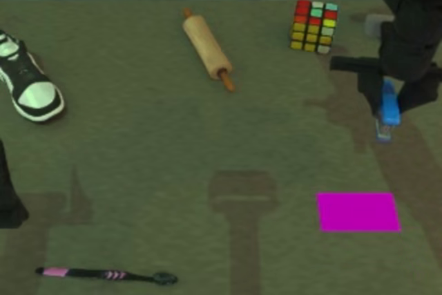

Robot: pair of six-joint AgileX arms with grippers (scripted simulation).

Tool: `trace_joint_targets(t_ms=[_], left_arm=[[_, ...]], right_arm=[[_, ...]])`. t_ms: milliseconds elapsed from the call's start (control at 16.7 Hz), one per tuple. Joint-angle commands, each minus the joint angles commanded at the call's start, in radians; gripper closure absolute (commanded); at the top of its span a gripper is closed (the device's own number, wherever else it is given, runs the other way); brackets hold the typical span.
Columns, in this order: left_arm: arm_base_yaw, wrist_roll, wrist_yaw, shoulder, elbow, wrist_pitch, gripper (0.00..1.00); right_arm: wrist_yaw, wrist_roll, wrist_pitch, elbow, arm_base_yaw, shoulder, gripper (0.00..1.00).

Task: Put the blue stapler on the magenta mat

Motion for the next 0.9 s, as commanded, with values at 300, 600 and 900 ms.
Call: trace_joint_targets(t_ms=[300,600,900], left_arm=[[0.000,0.000,0.000,0.000,0.000,0.000,0.00],[0.000,0.000,0.000,0.000,0.000,0.000,0.00],[0.000,0.000,0.000,0.000,0.000,0.000,0.00]], right_arm=[[-0.001,-0.207,-0.002,-0.034,0.027,-0.034,1.00],[-0.004,-0.609,-0.004,-0.121,0.069,-0.105,1.00],[-0.008,-1.099,-0.002,-0.234,0.119,-0.196,1.00]])
